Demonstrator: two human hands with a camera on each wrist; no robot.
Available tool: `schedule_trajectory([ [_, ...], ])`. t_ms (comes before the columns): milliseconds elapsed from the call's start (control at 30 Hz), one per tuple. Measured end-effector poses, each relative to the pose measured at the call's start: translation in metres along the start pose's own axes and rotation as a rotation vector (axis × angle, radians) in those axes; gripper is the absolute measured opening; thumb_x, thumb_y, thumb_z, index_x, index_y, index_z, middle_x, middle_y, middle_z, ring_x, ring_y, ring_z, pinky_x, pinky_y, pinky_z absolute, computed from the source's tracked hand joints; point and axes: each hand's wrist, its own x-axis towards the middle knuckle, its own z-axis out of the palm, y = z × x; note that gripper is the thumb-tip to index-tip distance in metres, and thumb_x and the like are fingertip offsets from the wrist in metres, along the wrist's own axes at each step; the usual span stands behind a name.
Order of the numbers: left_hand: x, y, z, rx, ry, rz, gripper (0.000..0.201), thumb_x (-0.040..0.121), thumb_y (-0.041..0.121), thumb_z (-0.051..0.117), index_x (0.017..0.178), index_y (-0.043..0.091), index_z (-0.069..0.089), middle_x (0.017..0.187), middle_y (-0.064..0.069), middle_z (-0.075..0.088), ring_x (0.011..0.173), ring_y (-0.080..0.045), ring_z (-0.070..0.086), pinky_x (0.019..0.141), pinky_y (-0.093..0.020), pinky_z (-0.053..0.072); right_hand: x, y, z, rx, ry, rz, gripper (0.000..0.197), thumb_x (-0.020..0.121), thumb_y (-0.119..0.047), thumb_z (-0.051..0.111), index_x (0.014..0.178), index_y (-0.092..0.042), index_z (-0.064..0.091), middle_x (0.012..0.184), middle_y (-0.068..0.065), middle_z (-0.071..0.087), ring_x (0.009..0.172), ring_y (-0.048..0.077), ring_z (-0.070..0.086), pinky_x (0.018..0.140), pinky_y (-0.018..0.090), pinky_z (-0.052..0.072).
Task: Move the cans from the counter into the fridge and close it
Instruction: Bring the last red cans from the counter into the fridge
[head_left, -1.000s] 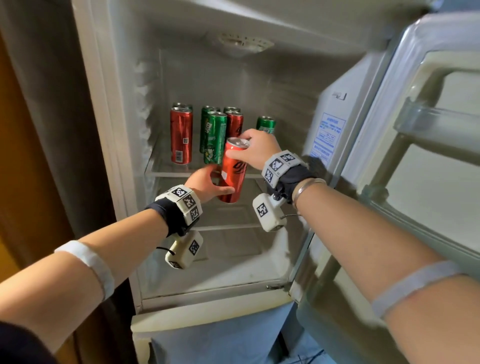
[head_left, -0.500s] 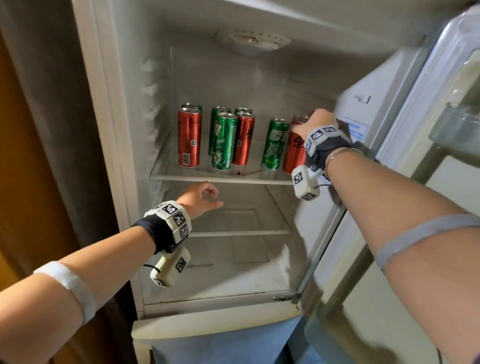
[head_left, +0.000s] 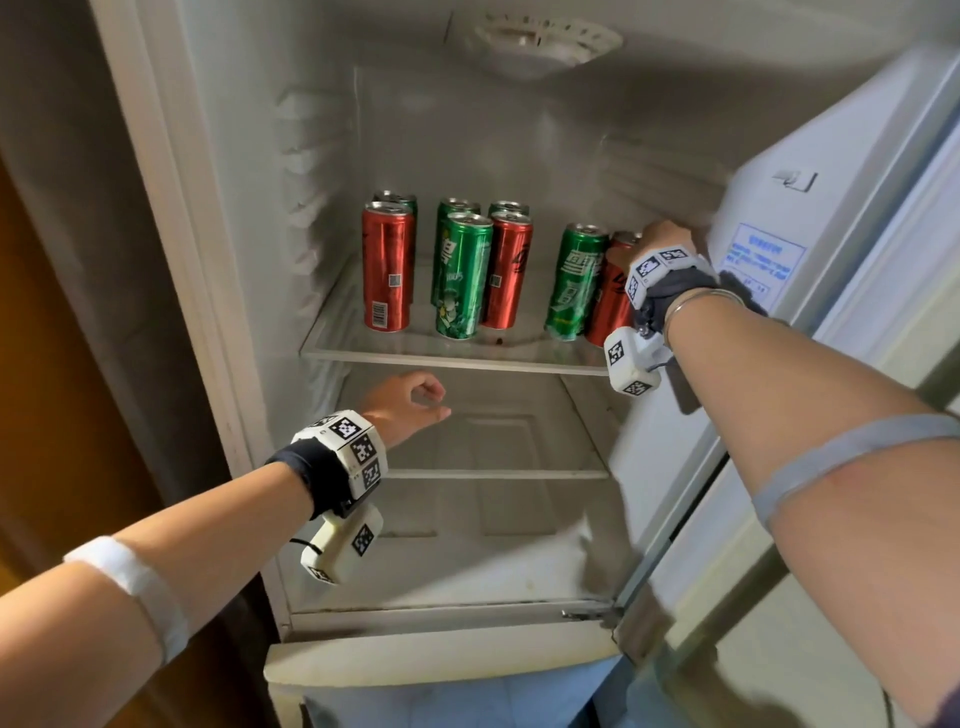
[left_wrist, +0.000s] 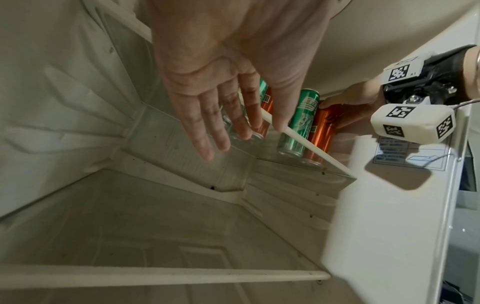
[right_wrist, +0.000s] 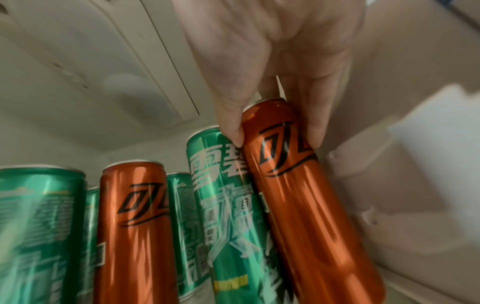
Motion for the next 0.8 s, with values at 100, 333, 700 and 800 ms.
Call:
schedule_trajectory([
  [100, -0.001, 0.002, 0.000, 0.016, 0.012, -0.005, 0.024, 0.083, 0.027, 0.066, 0.105, 0.018, 0.059, 0.111, 0.005, 0.062, 0.096, -0.010, 0.058, 0.081, -0.023, 0.040, 0.000, -0.001, 0.002, -0.018, -0.004, -0.011, 0.043, 0.088, -0.029, 0.060, 0.125, -0.008, 0.055, 0.129, 0.016, 0.055, 0.116, 0.031, 0.055, 0.078, 0.025, 0.038],
  [333, -0.015, 0.007, -0.005, 0.027, 0.009, -0.001, 0.030, 0.085, 0.026, 0.064, 0.113, 0.018, 0.056, 0.122, 0.004, 0.059, 0.106, -0.016, 0.059, 0.087, -0.026, 0.044, -0.021, 0.001, 0.005, -0.235, 0.087, -0.055, 0.046, 0.092, -0.030, 0.051, 0.131, -0.007, 0.041, 0.131, 0.020, 0.044, 0.120, 0.039, 0.048, 0.097, 0.039, 0.039],
  [700, -0.075, 0.019, 0.000, 0.163, 0.053, 0.157, 0.044, 0.086, 0.026, 0.063, 0.128, 0.020, 0.052, 0.138, -0.002, 0.050, 0.125, -0.021, 0.051, 0.102, -0.027, 0.037, -0.120, 0.000, 0.016, -0.180, 0.118, -0.059, 0.048, 0.091, -0.028, 0.045, 0.138, -0.022, 0.040, 0.151, 0.008, 0.030, 0.131, 0.036, 0.037, 0.109, 0.043, 0.031],
  [800, -0.105, 0.021, 0.007, 0.180, 0.008, 0.200, 0.047, 0.086, 0.025, 0.063, 0.131, 0.021, 0.050, 0.139, -0.003, 0.050, 0.125, -0.022, 0.050, 0.102, -0.028, 0.037, -0.170, 0.007, 0.020, -0.158, 0.060, -0.055, 0.050, 0.093, -0.028, 0.043, 0.142, -0.024, 0.036, 0.155, 0.007, 0.024, 0.136, 0.031, 0.033, 0.107, 0.042, 0.034],
])
